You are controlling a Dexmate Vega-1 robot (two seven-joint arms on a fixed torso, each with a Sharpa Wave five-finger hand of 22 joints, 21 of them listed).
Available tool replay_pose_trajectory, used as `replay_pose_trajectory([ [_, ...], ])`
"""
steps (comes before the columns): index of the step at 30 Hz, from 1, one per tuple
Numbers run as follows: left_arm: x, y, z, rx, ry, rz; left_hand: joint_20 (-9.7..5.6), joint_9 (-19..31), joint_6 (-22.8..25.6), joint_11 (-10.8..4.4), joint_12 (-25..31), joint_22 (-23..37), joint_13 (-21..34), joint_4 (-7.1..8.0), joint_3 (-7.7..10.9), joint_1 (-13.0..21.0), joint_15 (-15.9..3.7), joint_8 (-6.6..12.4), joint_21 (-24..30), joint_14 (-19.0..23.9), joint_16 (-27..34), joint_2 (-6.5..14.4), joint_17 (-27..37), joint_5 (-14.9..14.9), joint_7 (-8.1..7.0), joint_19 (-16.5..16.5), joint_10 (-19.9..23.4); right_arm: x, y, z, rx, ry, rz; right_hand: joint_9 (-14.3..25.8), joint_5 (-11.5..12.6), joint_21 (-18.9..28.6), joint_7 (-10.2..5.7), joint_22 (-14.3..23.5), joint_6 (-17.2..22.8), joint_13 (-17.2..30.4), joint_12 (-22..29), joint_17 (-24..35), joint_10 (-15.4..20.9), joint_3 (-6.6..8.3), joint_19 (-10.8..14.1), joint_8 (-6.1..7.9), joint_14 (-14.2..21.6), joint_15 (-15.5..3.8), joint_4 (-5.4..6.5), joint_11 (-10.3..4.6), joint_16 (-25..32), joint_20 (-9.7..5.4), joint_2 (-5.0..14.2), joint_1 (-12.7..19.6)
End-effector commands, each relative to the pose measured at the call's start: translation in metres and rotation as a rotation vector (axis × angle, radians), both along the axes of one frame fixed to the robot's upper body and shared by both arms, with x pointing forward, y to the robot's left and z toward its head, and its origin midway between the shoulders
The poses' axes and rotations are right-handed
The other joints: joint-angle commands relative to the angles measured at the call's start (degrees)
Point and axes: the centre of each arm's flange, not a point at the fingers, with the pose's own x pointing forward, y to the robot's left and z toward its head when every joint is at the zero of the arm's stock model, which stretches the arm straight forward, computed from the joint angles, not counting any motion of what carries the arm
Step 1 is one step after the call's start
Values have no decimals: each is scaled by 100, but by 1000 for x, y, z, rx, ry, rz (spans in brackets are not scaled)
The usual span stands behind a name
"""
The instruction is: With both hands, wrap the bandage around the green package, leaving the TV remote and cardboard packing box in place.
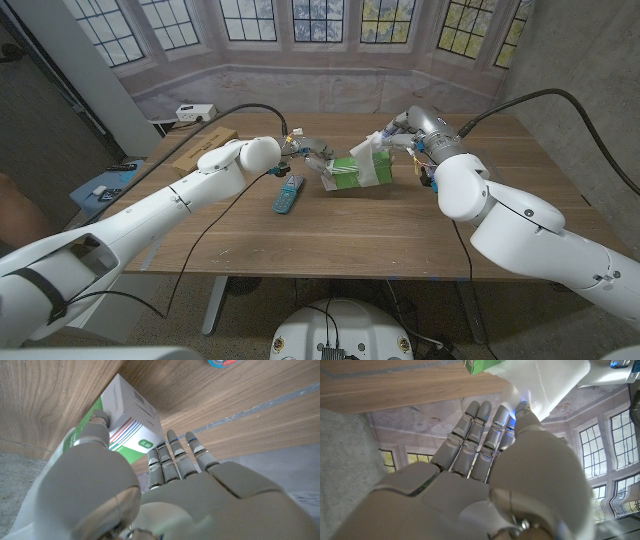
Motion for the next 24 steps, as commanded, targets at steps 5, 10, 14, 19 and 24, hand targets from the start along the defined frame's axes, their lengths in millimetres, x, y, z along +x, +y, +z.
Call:
replay_pose_trajectory([
  [5,5,4,14,-49,-32,8,27,19,381,9,1,31,3,38,62,-9,55,817,4,3,27,327,20,24,220,22,46,-6,13,-14,45,23,12,32,41,2,23,23,27,18,-18,15,-5,-20,-17,15,34,-622,3,30,-5,-75,15,-29],
  [10,7,5,17,-55,-35,8,27,18,380,32,-3,31,3,35,64,-10,59,815,3,8,25,320,15,25,222,18,37,-9,15,-17,61,27,11,32,43,2,27,23,33,20,-16,18,2,-22,-15,15,38,-620,4,36,-4,-74,20,-33],
  [14,7,6,20,-57,-40,8,34,18,381,43,-3,32,4,38,66,-12,57,815,4,6,24,327,15,26,223,18,36,-10,17,-20,72,32,11,32,44,2,30,23,34,18,-19,18,0,-21,-14,13,35,-624,-1,30,-8,-71,20,-28],
  [19,6,7,21,-59,-43,7,35,19,384,32,0,32,5,39,63,-19,62,816,5,6,24,324,14,27,228,20,42,-12,19,-25,85,36,10,32,44,2,31,23,30,17,-22,23,0,-27,-13,8,44,-614,4,30,-4,-70,24,-39],
  [24,4,7,21,-61,-45,8,35,24,374,28,1,33,0,38,65,-18,65,814,7,3,23,329,15,29,238,22,53,-14,20,-31,96,45,13,33,46,3,41,23,28,17,-22,24,6,-27,-9,4,49,-623,-2,39,-4,-69,25,-34],
])
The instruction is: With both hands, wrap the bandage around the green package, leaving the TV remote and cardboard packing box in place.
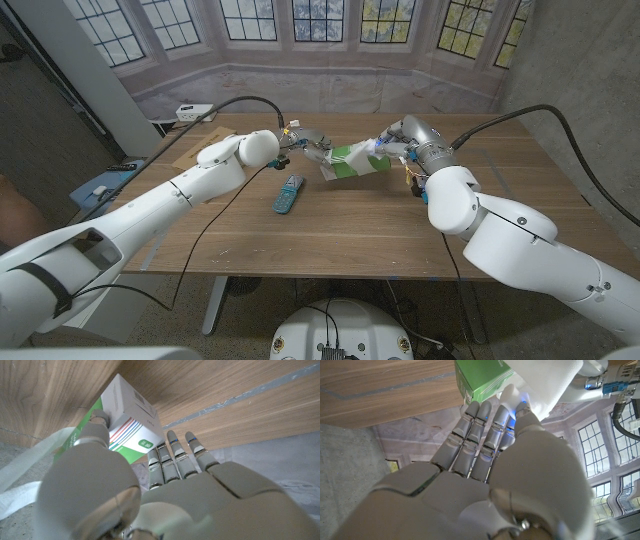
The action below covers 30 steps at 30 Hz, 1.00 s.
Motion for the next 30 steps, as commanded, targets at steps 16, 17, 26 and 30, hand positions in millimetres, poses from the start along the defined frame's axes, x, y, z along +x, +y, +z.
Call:
replay_pose_trajectory([
  [16,-11,-1,8,-33,-37,-2,48,27,385,46,-1,34,19,42,61,-35,40,818,9,43,26,329,15,32,242,22,28,-9,10,-36,76,49,12,29,42,4,20,23,44,18,-25,27,9,-28,-2,15,43,-628,-15,41,-17,-67,28,-21],
  [17,-12,-1,8,-35,-37,-3,48,28,388,51,1,34,17,41,60,-34,40,820,10,42,27,328,15,31,241,23,36,-8,10,-37,79,52,13,29,42,3,23,23,43,19,-26,28,7,-30,-3,14,44,-625,-14,35,-16,-67,26,-24],
  [26,-14,0,8,-50,-41,-7,48,30,394,38,-1,35,11,38,67,-38,43,822,11,45,22,328,8,34,256,22,41,-3,11,-50,108,89,8,29,42,3,23,23,45,23,-29,33,4,-38,-1,9,48,-619,-10,39,-17,-64,29,-34],
  [30,-14,1,7,-53,-36,-10,51,30,393,49,-4,35,12,41,62,-41,42,821,11,43,26,331,13,33,253,21,32,1,11,-55,120,109,3,29,44,3,21,23,46,21,-32,34,3,-36,-1,8,49,-626,-14,34,-18,-63,31,-27],
])
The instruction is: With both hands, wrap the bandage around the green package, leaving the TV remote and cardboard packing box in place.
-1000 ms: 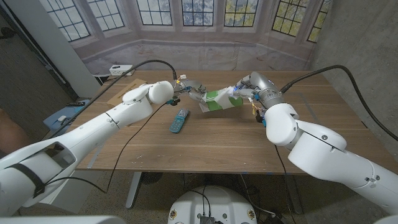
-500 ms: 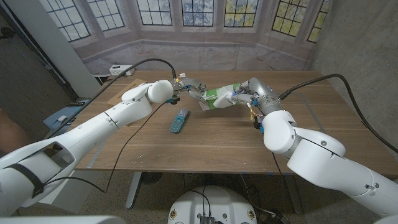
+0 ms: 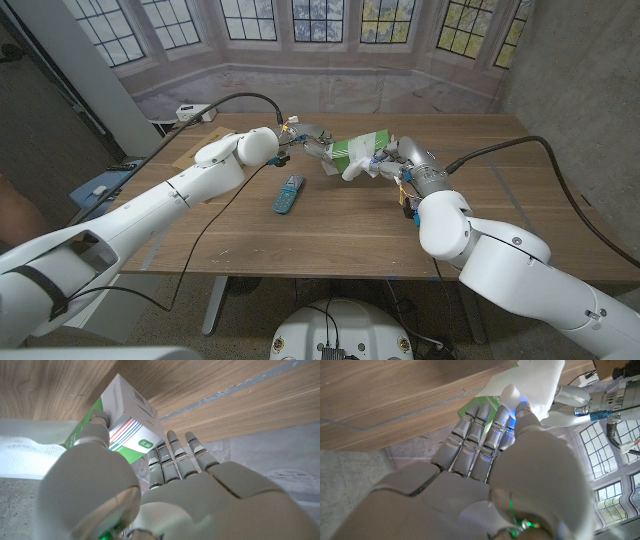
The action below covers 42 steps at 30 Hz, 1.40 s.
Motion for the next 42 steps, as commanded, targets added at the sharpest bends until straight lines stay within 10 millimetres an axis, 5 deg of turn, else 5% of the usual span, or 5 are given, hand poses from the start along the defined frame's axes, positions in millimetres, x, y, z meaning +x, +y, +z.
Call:
replay_pose_trajectory([
  [1,-2,2,0,-16,-1,-5,48,35,394,29,-1,8,12,38,61,-36,21,821,12,17,27,333,16,32,250,23,15,8,1,-16,38,48,-10,32,24,2,-1,23,24,23,-31,37,10,-21,-4,29,53,-625,2,43,6,-64,23,-19],
  [42,-13,4,9,-27,9,-36,39,51,404,33,-3,9,8,39,76,-72,24,826,13,22,13,332,-4,31,259,14,16,71,-7,-42,144,112,-37,34,30,9,-12,25,45,27,-43,51,20,-25,19,16,80,-630,-19,22,1,-71,27,19],
])
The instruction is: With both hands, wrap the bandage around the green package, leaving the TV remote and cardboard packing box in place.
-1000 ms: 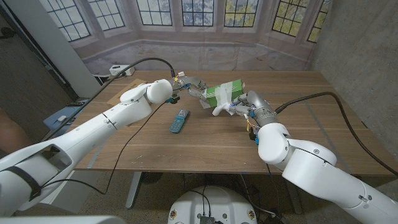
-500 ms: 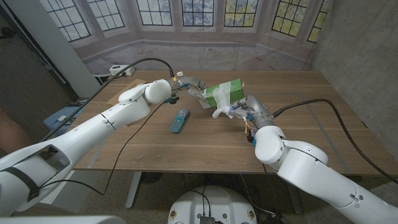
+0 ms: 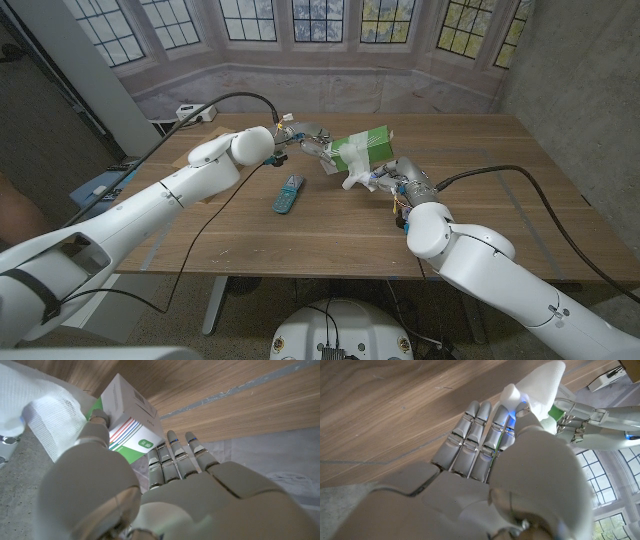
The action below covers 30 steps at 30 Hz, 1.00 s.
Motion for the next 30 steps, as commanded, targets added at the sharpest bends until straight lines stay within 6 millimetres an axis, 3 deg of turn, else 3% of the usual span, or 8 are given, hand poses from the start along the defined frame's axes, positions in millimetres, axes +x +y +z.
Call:
replay_pose_trajectory([
  [1,-8,-2,8,2,-13,-10,39,24,387,23,-2,10,7,41,76,-75,24,827,13,22,13,334,10,30,243,14,8,22,-3,-7,24,16,-15,6,34,8,-5,25,45,22,-1,25,19,-25,18,20,53,-603,-19,23,4,-72,30,17],
  [30,-16,-8,18,35,-30,-17,43,27,385,13,-3,11,3,31,89,-77,30,823,16,24,17,346,7,31,250,15,11,52,-12,-23,58,51,-45,9,37,8,-14,26,45,36,-12,39,7,-27,20,7,53,-612,-31,11,-4,-75,32,59],
])
